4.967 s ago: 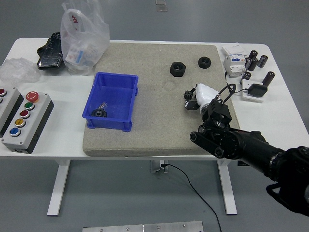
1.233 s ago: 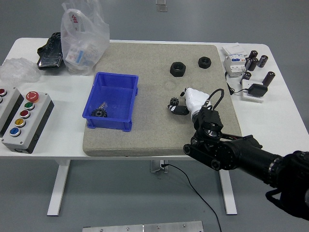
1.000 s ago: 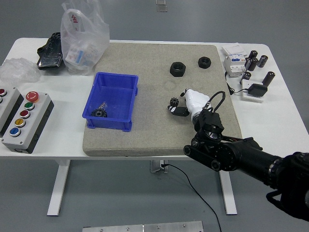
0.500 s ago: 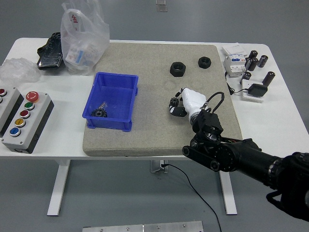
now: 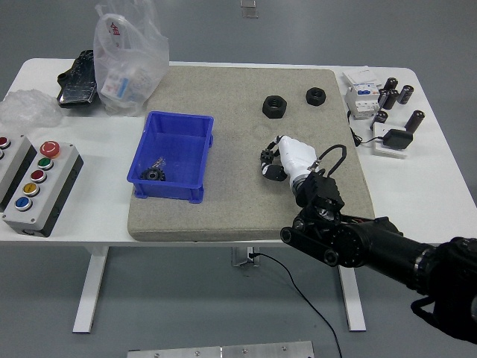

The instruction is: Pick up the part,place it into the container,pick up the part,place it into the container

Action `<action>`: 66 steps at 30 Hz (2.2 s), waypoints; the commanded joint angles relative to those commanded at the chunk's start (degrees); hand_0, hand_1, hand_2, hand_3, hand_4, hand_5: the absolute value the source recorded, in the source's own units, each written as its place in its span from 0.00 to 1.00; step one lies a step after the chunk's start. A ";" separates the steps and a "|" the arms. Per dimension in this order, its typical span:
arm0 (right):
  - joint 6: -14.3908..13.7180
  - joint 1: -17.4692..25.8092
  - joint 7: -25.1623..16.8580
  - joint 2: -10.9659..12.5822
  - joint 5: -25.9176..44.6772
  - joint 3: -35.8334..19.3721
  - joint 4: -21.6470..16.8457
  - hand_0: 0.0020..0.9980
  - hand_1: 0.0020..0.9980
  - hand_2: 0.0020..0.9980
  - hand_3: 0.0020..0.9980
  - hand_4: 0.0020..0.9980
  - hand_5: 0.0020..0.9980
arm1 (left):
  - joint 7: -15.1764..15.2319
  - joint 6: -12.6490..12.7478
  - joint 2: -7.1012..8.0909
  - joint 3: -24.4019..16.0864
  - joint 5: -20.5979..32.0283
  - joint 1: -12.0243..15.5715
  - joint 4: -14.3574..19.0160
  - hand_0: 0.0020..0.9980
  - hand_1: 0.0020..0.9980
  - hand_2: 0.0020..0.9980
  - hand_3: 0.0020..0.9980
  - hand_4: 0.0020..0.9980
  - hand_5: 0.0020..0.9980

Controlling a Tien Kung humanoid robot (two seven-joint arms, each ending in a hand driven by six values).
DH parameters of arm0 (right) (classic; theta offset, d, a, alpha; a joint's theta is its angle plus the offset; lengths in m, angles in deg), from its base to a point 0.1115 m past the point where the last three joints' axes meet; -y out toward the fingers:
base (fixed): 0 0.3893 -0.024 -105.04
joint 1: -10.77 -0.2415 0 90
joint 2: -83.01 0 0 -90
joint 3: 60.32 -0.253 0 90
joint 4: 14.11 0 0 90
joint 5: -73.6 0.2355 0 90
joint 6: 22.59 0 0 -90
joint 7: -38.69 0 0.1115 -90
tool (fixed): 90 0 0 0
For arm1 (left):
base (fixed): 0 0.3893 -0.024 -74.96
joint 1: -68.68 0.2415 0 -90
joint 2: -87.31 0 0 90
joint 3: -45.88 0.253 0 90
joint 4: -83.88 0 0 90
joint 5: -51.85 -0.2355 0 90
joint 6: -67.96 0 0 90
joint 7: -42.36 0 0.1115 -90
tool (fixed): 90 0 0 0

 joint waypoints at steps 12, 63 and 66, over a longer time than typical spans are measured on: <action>-3.53 -1.24 0.10 1.26 -0.70 -2.40 -10.58 0.39 0.61 0.54 0.56 0.48 0.19 | -0.45 0.06 0.05 -1.76 -1.33 0.36 0.00 0.69 0.57 0.55 0.61 0.56 0.15; -3.00 0.81 0.66 3.95 -5.81 -6.28 -24.76 0.49 0.69 0.73 0.74 0.69 0.36 | -0.43 -0.34 -0.06 -2.26 -1.72 0.50 0.00 0.69 0.57 0.55 0.61 0.56 0.16; -3.53 4.12 -2.45 6.92 -4.25 -11.47 -26.03 0.49 0.69 0.73 0.74 0.69 0.36 | -0.41 -0.19 -0.27 -2.69 -1.74 0.82 0.00 0.69 0.57 0.55 0.61 0.56 0.16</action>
